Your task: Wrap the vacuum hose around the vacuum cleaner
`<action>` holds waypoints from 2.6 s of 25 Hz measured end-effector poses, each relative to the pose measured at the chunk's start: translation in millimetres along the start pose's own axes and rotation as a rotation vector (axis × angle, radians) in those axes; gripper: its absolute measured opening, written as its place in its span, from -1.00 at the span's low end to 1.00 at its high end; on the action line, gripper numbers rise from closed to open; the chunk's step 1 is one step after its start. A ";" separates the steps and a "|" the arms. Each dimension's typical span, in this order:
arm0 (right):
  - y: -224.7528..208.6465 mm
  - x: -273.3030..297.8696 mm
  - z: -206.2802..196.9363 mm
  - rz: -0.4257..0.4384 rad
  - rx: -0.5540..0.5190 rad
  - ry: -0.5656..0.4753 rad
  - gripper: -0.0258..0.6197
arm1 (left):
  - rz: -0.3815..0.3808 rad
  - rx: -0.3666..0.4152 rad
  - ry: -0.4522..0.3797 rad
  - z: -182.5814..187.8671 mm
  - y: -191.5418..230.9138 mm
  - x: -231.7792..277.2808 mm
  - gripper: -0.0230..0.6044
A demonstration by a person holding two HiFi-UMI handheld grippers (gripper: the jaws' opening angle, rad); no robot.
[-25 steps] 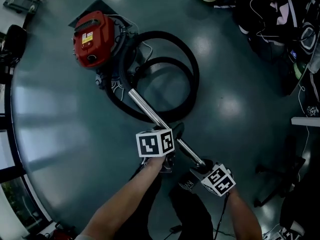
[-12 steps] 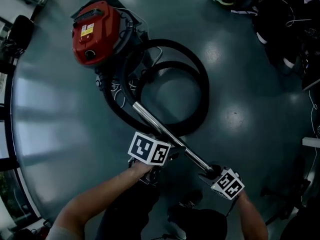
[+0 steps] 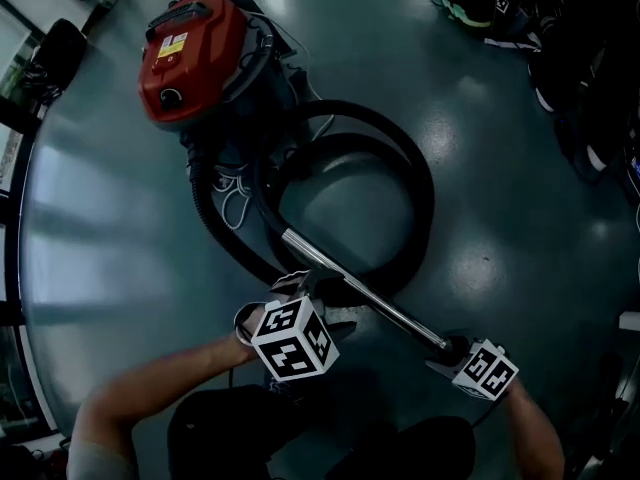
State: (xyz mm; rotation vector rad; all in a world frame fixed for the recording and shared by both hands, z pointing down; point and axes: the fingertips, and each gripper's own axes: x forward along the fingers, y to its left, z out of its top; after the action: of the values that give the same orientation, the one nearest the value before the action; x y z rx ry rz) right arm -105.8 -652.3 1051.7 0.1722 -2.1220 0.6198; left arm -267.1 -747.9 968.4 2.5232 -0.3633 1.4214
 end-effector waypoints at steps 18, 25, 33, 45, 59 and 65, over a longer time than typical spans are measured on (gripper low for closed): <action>-94.3 2.6 -46.1 -0.075 -0.288 0.244 -0.33 | -0.155 0.327 0.221 -22.3 0.9 134.7 0.14; -111.7 16.1 -62.2 -0.166 -0.302 0.336 -0.32 | -0.183 0.267 0.226 -26.5 6.0 156.3 0.14; -115.9 35.0 -71.7 -0.179 -0.250 0.375 -0.32 | -0.204 0.265 0.252 -40.0 5.7 169.4 0.13; -116.5 44.2 -73.5 -0.135 -0.152 0.380 -0.24 | -0.184 0.236 0.269 -42.8 10.5 178.3 0.05; -105.8 19.5 -72.9 -0.236 -0.140 0.302 -0.21 | -0.209 0.178 0.274 -37.6 13.4 182.7 0.00; -124.4 1.9 -65.5 -0.361 -0.021 0.184 -0.06 | -0.207 0.218 0.310 -36.8 14.5 184.6 -0.04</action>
State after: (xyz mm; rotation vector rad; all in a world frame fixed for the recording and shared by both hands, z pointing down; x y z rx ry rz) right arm -16.7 -727.5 1130.1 0.4571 -1.8579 0.3834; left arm -208.9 -769.5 1146.7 2.3553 0.1096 1.8104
